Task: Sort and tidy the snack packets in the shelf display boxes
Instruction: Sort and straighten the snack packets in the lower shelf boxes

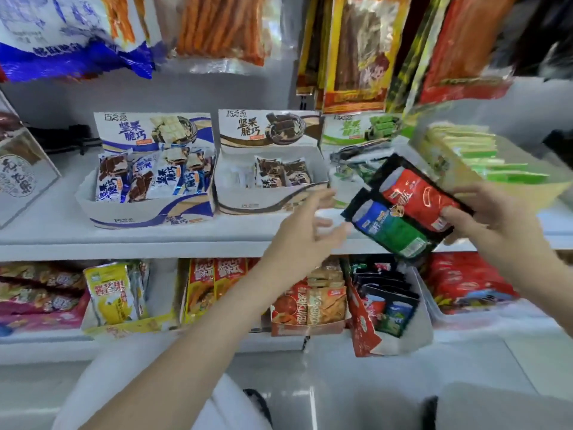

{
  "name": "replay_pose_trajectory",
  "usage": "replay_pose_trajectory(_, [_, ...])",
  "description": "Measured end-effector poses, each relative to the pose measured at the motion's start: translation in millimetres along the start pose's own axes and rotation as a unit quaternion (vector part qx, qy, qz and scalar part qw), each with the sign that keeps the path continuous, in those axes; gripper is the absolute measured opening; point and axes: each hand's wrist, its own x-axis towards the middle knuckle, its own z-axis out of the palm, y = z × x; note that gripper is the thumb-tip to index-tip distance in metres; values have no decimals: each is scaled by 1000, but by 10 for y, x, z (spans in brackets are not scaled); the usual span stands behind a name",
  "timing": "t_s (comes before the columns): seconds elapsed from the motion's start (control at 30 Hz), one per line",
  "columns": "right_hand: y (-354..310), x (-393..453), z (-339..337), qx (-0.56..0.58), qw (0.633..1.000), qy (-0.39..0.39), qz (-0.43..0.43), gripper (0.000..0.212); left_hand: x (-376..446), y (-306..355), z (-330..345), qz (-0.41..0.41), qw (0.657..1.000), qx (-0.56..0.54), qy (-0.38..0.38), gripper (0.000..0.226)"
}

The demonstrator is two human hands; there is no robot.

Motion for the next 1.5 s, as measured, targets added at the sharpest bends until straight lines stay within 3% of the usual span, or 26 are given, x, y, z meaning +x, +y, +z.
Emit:
replay_pose_trajectory(0.07, [191,-157,-61,26,998,-43,31,22,45,4,258,-54,995,-50,-74,36])
replay_pose_trajectory(0.13, [343,-263,-109,47,992,-105,57,22,104,-66,446,-56,994,-23,-89,22])
replay_pose_trajectory(0.23, [542,-357,-162,-107,966,-231,38,40,165,-154,625,0,987,112,-112,13])
replay_pose_trajectory(0.3, [625,-409,-130,-147,963,-224,36,53,195,-193,746,40,960,238,-139,20])
replay_pose_trajectory(0.37, [654,-429,-32,-172,961,-215,16,55,232,-238,855,30,944,291,-154,31])
replay_pose_trajectory(0.5, [740,-380,101,-214,959,-186,-5,50,318,-328,1058,26,934,313,-170,21])
replay_pose_trajectory(0.63, [958,-358,274,-302,932,-201,-11,21,365,-396,1118,7,924,333,-188,23])
replay_pose_trajectory(0.8, [1257,-500,484,-344,904,-256,13,21,367,-555,961,13,882,422,-211,34])
replay_pose_trajectory(0.93, [1355,-579,609,-355,897,-260,46,27,285,-622,842,18,868,449,-211,32])
replay_pose_trajectory(1.1, [1075,-505,426,-346,917,-197,-10,32,234,-388,702,78,892,423,-141,33])
replay_pose_trajectory(1.23, [605,-372,100,-253,961,-100,-55,27,244,-130,495,160,921,355,4,30])
replay_pose_trajectory(1.33, [363,-66,-58,-214,973,-37,-76,27,369,-53,298,212,911,338,102,30])
replay_pose_trajectory(1.5, [158,712,37,-234,970,-47,-51,28,633,28,131,162,920,330,137,38])
